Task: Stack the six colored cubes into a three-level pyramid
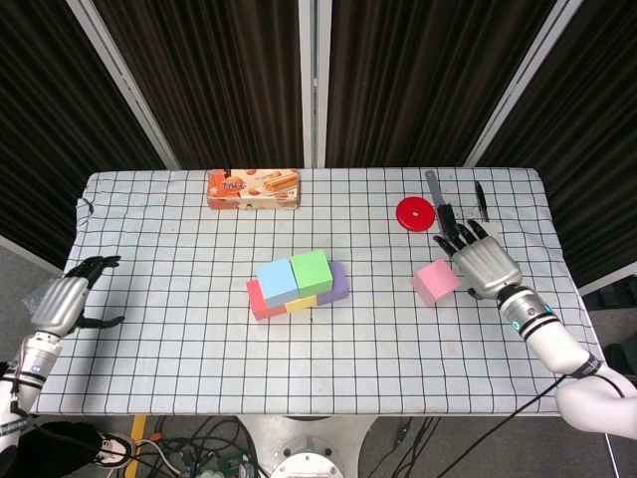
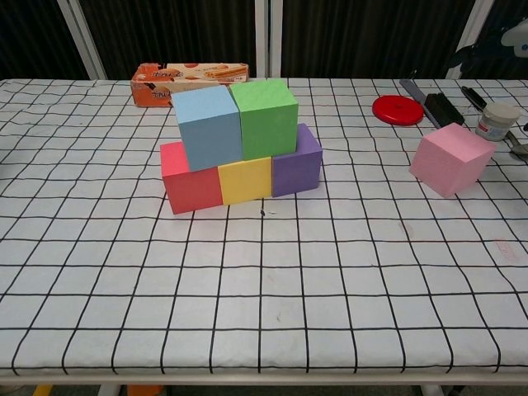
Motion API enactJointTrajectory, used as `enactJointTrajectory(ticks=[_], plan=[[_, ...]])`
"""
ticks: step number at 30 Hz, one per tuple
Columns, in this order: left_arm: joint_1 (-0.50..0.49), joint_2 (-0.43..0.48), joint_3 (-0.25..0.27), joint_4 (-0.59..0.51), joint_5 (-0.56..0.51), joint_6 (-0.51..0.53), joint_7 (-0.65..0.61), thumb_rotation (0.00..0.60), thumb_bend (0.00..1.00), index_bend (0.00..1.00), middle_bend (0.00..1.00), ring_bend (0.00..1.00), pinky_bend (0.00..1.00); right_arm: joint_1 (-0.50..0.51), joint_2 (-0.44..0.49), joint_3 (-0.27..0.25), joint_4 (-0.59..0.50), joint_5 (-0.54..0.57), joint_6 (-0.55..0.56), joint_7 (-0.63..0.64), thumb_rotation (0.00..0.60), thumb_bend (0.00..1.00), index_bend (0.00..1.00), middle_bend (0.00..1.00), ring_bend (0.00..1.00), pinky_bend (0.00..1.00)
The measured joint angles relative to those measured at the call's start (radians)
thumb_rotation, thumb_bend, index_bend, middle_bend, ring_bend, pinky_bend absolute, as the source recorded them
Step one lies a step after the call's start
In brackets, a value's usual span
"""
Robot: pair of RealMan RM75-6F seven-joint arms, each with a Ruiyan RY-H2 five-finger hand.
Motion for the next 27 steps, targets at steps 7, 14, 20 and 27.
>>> enactJointTrajectory(ticks=[7,14,20,27], plan=[[-0.003,-0.01,0.005,0.008,0.0,-0.012,0.001,0.6,0.02,0.13,0.18,0.09,0.2,-0.021,-0.077,-0.011,0.11,-0.088,-0.036,0.09,0.6,0.1,0.0,0.08,0.0,0.0],[0.001,-0.016,0.01,0.02,-0.001,-0.014,0.002,0.6,0.02,0.13,0.18,0.09,0.2,-0.024,-0.129,-0.011,0.16,-0.133,-0.052,0.105,0.6,0.1,0.0,0.08,0.0,0.0],[0.004,-0.025,0.014,0.034,0.001,-0.014,0.007,0.6,0.02,0.13,0.18,0.09,0.2,-0.012,-0.183,-0.009,0.21,-0.144,-0.093,0.109,0.6,0.1,0.0,0.12,0.0,0.0],[0.007,-0.03,0.016,0.046,0.002,-0.013,0.001,0.6,0.02,0.13,0.18,0.09,0.2,-0.005,-0.218,0.009,0.24,-0.149,-0.088,0.102,0.6,0.17,0.0,0.34,0.0,0.0]])
